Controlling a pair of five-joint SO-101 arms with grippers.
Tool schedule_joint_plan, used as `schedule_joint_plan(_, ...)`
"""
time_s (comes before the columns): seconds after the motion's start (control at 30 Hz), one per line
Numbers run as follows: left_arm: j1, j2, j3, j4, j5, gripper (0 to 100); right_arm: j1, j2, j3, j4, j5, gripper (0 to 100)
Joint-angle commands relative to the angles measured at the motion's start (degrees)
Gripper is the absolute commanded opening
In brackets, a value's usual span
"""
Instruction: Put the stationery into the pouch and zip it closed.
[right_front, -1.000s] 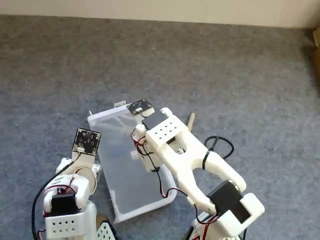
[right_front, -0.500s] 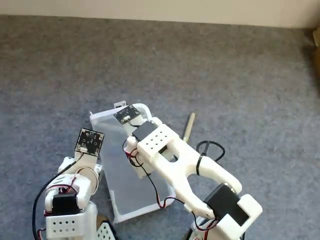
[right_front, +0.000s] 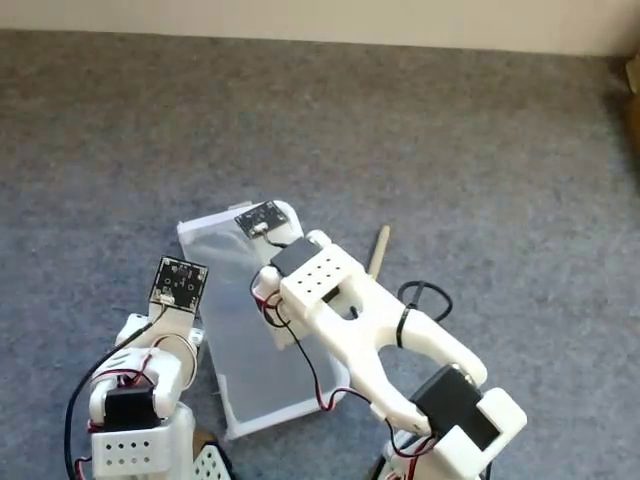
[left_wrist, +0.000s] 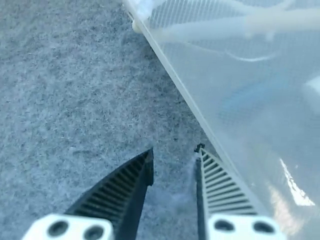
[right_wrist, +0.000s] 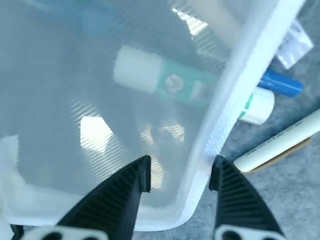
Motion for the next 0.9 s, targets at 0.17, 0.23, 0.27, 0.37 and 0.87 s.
schedule_joint_plan(0.17,1.45,-0.48,0.13,-5.19,0.35,15,0.92,-0.57,0.4,-3.56,-0.26,19.1)
schedule_joint_plan(0.23,3.91,-0.48,1.45,-7.82,3.08,15,0.92,-0.57,1.01,-3.91,-0.26,19.1)
schedule_joint_plan(0.27,5.41,-0.48,1.54,-8.7,4.75,15,0.92,-0.57,1.36,-3.91,-0.26,19.1)
schedule_joint_plan(0.37,10.51,-0.48,1.36,-9.76,8.44,15,0.84,-0.84,1.54,-3.91,-0.26,19.1)
schedule_joint_plan(0.87,14.73,-0.57,-5.58,-12.22,12.66,14,2.86,-1.27,1.27,-3.47,-0.26,19.1)
